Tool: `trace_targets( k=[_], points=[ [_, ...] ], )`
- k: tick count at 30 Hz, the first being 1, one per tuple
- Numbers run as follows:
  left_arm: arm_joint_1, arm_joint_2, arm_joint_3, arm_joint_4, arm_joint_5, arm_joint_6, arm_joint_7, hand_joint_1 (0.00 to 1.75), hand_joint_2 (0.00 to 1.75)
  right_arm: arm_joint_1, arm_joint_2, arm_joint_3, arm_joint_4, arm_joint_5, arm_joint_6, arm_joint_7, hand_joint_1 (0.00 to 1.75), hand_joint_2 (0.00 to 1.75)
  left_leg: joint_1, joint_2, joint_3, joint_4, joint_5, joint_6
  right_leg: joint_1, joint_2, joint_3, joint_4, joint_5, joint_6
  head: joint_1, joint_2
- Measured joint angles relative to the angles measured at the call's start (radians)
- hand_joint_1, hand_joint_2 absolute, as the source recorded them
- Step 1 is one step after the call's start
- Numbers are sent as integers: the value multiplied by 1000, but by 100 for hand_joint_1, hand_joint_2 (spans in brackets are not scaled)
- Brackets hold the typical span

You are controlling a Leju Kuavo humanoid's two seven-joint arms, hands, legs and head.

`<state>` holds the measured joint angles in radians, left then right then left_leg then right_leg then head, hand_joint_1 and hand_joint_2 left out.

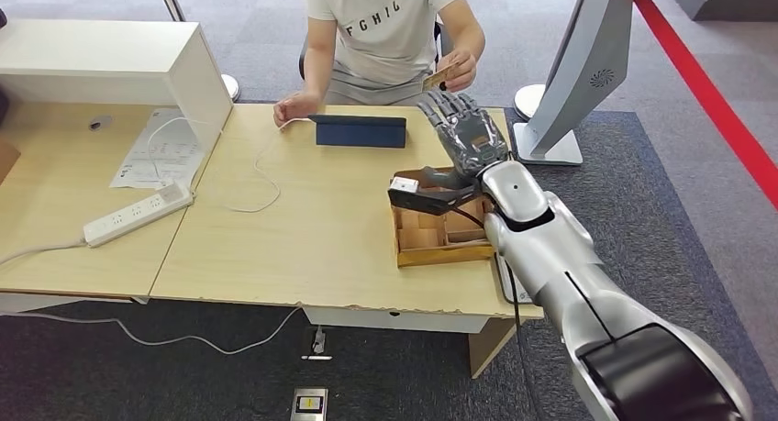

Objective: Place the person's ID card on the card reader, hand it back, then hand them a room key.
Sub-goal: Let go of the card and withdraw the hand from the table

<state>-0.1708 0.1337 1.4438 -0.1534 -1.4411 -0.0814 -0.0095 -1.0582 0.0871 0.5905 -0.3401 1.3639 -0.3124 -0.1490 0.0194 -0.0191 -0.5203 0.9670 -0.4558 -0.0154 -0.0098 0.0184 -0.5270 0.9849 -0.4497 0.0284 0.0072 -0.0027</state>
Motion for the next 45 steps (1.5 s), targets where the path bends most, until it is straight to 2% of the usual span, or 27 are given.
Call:
trace_targets(
  k=[3, 6, 11, 15, 19, 21, 23, 26, 28, 31, 39, 42, 45],
  points=[
    [2, 2, 0, 0, 2, -1, 6, 0, 0, -5, -73, -12, 6, -73, 20, -25, 0, 0, 0, -1, -1, 1, 0, 0, 0, -1, 0, 0, 1, 1, 0, 0],
    [7, 5, 0, 0, 3, 0, 17, 0, 0, -18, -176, -43, 14, -150, 60, -30, 0, 0, -1, -1, -2, 3, 0, 1, -1, -1, -1, -1, 1, 2, 0, 0],
    [13, 14, 3, 0, 11, 26, 70, 0, 0, -25, -393, -120, 31, -240, 124, -20, 0, 0, -1, -3, -5, 5, -1, 3, -1, -2, -1, -3, 2, 4, 0, 0],
    [11, 16, 8, 0, 21, 57, 88, 0, 0, 12, -556, -179, 41, -291, 142, 54, 0, 0, -1, -2, -5, 6, -2, 5, -2, -2, -1, -4, 2, 5, 0, 0],
    [11, 15, 22, 0, 35, 69, 81, 0, 0, 131, -705, -257, 51, -400, 141, 98, 0, 0, 0, -3, -5, 6, -3, 7, -1, -3, 0, -5, 1, 6, 0, 0],
    [8, 14, 26, 0, 41, 71, 66, 0, 0, 248, -765, -319, 57, -526, 145, 129, 0, 0, 1, -6, -4, 6, -5, 7, 1, -5, 4, -7, -1, 7, 0, 0],
    [8, 12, 29, 0, 48, 71, 51, 0, 0, 407, -806, -411, 66, -705, 140, 146, 0, 0, 3, -11, -3, 5, -7, 7, 4, -10, 9, -9, -4, 7, 0, 0],
    [10, 10, 35, 0, 56, 74, 37, 0, 0, 639, -807, -562, 82, -911, 127, 159, 0, 0, 3, -15, -2, 4, -9, 6, 4, -12, 11, -8, -6, 6, 0, 0],
    [9, 9, 38, 0, 59, 78, 24, 0, 0, 748, -782, -637, 93, -949, 129, 200, 0, 0, 3, -12, -1, 2, -10, 5, 4, -10, 10, -8, -6, 5, 0, 0],
    [4, 8, 45, 0, 61, 80, 1, 0, 0, 843, -707, -731, 111, -976, 130, 291, 0, 0, 3, -6, 3, -1, -11, 3, 3, -4, 11, -8, -7, 4, 0, 0],
    [-6, -2, 52, 1, 58, 80, -14, 0, 0, 925, -461, -897, 146, -1007, 105, 397, 0, 0, 3, -1, 8, -2, -9, 0, 4, -2, 11, -5, -7, 2, 0, 0],
    [-7, -4, 52, 1, 47, 80, -15, 0, 0, 933, -385, -936, 154, -1010, 57, 398, 0, 0, 3, -1, 8, -2, -9, 0, 4, -2, 11, -4, -7, 2, 0, 0],
    [-8, -4, 52, 1, 46, 80, -16, 0, 0, 936, -332, -964, 159, -1010, 30, 365, 0, 0, 3, -1, 8, -2, -9, 0, 3, -2, 11, -4, -7, 2, 0, 0]
  ],
)
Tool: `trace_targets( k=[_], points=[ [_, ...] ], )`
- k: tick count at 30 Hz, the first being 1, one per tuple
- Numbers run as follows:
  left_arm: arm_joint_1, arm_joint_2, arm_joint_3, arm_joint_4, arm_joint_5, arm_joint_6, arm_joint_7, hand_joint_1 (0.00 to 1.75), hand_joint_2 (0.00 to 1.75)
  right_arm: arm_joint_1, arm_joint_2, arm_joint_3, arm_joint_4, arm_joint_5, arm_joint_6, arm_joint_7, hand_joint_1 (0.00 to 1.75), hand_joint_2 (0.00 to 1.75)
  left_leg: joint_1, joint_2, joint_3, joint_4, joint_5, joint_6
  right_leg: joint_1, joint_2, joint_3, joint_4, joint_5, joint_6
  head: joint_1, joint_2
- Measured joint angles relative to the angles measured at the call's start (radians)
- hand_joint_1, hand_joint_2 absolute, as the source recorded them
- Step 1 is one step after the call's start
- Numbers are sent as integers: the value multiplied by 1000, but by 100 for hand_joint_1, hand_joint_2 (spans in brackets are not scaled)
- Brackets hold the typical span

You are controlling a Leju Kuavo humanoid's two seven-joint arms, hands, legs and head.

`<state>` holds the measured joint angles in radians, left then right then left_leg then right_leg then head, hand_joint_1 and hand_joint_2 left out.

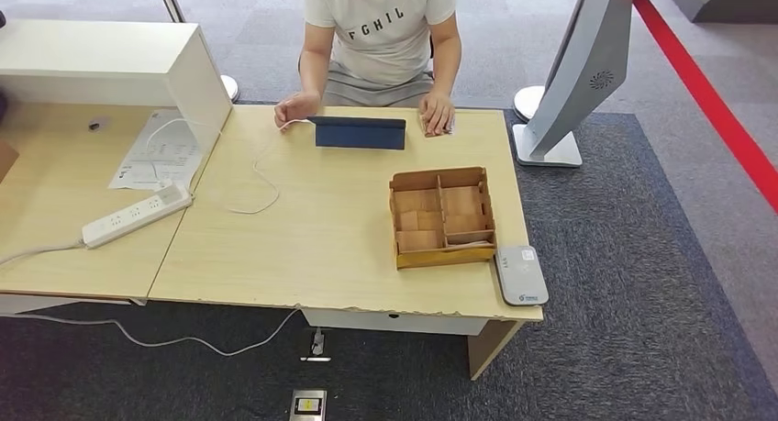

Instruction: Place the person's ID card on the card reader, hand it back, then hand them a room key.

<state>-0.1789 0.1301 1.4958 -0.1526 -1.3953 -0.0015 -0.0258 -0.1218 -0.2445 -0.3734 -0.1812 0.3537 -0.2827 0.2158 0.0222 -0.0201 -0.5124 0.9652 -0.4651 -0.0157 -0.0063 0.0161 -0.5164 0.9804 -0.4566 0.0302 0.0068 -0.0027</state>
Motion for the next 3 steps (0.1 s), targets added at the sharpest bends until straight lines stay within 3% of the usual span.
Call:
trace_targets(
  k=[3],
  points=[
    [0, 0, 0, 0, 1, 0, -5, 0, 0, 1, 25, -18, 3, -2, -4, -52, 0, 0, 0, 0, 0, 0, 0, 0, 0, 0, 0, 0, 0, 0, 0, 0]
  ],
)
